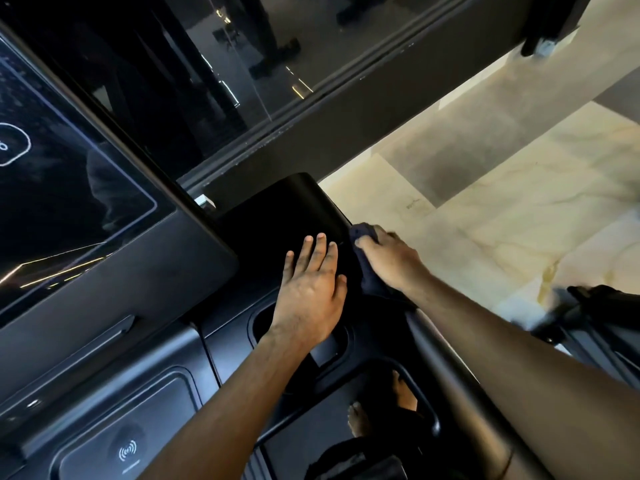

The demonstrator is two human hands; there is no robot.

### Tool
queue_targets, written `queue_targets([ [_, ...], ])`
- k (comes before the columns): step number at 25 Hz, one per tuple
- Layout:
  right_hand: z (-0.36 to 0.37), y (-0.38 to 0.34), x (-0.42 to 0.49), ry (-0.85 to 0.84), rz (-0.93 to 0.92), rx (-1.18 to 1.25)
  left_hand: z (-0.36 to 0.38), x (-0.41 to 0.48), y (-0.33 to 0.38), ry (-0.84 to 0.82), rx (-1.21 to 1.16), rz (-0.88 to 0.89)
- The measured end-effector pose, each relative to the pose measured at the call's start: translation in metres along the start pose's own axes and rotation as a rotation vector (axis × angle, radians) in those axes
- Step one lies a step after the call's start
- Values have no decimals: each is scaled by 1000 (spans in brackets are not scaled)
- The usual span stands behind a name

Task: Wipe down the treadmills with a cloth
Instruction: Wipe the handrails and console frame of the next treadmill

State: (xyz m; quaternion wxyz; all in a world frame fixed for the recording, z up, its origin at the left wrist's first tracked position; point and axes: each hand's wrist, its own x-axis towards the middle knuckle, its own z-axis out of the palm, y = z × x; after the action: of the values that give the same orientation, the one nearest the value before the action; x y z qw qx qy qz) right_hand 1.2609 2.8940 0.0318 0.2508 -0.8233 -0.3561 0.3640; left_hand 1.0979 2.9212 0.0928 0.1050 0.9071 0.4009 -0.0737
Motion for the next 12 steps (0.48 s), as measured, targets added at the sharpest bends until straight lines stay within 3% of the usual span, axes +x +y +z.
queue_targets([
  [1, 1, -1, -1, -14, 65, -38, 1, -4, 1, -12, -2, -1],
  [3, 10, -3, -26, 57, -52, -149, 1, -9, 4, -28, 2, 21],
  [5, 11, -2, -41, 96, -156, -98, 2, -11, 6, -20, 9, 48],
  [8, -5, 2, -17, 22, 93, -80, 4, -17, 6, -32, -6, 71],
  [9, -2, 2, -26, 43, 89, -139, 4, -22, 8, -40, -15, 77],
  [12, 10, -2, -60, 161, -63, -146, 2, -25, 9, -24, -15, 119],
])
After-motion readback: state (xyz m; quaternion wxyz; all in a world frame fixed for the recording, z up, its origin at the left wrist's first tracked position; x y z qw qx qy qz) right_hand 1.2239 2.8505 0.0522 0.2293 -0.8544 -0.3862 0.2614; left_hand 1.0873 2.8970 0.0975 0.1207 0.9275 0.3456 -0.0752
